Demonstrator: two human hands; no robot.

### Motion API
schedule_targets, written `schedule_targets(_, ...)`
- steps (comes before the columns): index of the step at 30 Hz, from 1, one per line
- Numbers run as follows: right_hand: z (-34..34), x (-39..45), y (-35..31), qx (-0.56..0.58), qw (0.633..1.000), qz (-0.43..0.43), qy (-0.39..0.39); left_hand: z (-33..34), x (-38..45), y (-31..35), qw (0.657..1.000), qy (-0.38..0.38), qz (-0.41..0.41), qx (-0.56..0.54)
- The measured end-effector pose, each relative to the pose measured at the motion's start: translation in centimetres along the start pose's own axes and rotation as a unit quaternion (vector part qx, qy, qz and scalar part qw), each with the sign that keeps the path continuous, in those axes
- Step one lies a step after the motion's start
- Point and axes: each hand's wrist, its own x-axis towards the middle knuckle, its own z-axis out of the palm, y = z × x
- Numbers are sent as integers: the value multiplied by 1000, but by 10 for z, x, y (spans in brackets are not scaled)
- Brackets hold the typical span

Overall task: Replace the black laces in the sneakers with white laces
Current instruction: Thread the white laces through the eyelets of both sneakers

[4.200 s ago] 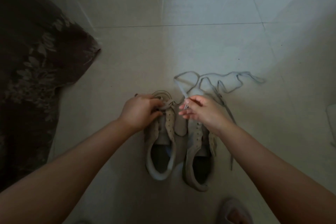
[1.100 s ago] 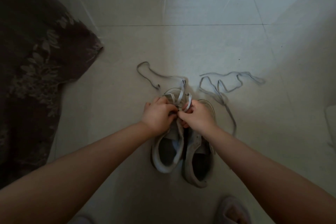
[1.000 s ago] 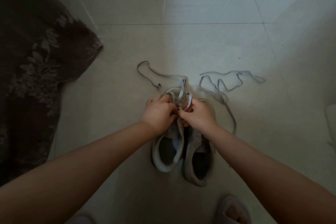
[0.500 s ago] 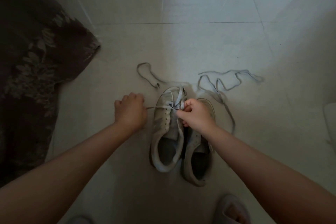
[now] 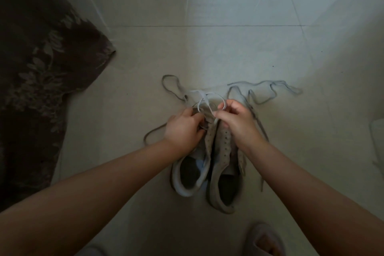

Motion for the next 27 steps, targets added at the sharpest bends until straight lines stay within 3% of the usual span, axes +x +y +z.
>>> schedule_targets(2,0,2,1,-20,1000,-4,7,0,3,0,999,-8,-12,-32)
schedule_targets(5,5,-3,12,-144,989,10,-10,-3,5,0,994,-16,-25,-105)
schedule_targets(10,11,-11,10,-347,936,-38,-50,-8,0,-15,979,31,-61,-193)
schedule_targets(14,15,-8,8,-364,929,17,-59,-12,1,-31,974,42,-103,-199)
schedule_targets(20,12,-8,10,-338,941,21,-25,-16,-6,-88,951,29,-267,-150)
schedule_targets(23,13,-10,10,-343,939,4,-31,-12,-14,-78,978,7,-204,-46)
schedule_targets(27,12,-12,13,-341,940,-11,-29,-11,-18,-48,997,76,-4,-33)
